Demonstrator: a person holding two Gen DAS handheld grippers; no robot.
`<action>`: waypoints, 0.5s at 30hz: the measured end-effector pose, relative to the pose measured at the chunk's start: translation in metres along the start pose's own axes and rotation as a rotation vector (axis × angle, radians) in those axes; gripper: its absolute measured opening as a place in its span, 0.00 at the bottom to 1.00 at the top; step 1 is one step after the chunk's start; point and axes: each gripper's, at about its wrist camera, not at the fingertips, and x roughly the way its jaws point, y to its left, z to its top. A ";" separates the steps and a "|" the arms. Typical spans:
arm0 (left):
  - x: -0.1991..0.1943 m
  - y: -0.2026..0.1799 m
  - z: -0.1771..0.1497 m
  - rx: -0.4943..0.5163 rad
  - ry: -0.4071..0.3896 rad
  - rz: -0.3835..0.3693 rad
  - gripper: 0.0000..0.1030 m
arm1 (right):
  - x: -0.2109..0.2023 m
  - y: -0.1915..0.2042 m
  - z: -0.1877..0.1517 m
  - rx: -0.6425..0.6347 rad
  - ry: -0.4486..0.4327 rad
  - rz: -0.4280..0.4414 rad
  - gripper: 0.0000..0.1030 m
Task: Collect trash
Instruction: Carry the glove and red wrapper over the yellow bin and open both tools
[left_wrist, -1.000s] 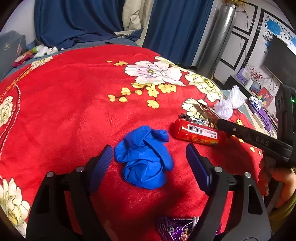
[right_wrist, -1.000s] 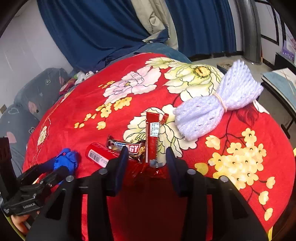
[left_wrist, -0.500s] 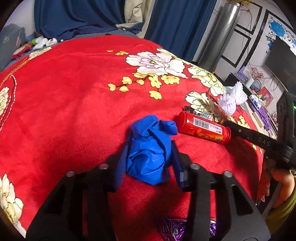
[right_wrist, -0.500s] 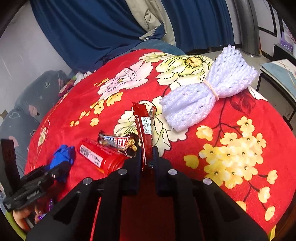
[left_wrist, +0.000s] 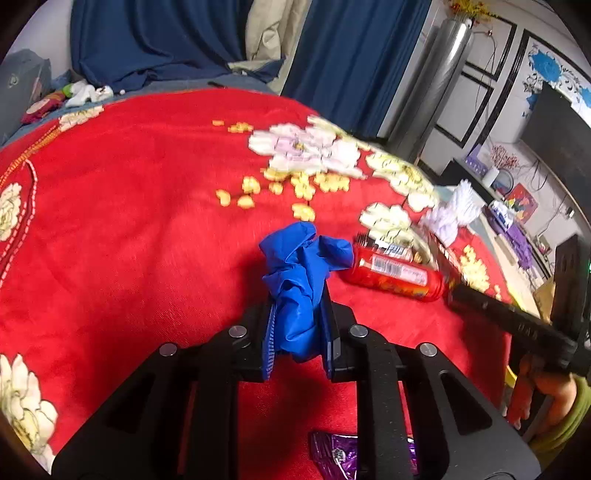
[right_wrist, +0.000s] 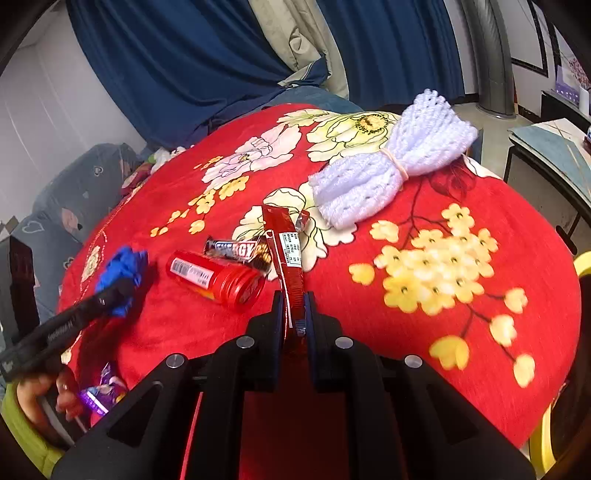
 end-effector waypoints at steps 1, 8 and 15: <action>-0.002 0.000 0.001 0.000 -0.006 -0.002 0.13 | -0.003 -0.001 -0.002 0.001 -0.002 0.005 0.11; -0.020 -0.013 0.008 0.025 -0.063 -0.021 0.13 | -0.018 -0.002 -0.011 -0.005 -0.011 0.006 0.11; -0.032 -0.037 0.008 0.071 -0.095 -0.065 0.13 | -0.040 0.000 -0.012 -0.017 -0.046 0.018 0.11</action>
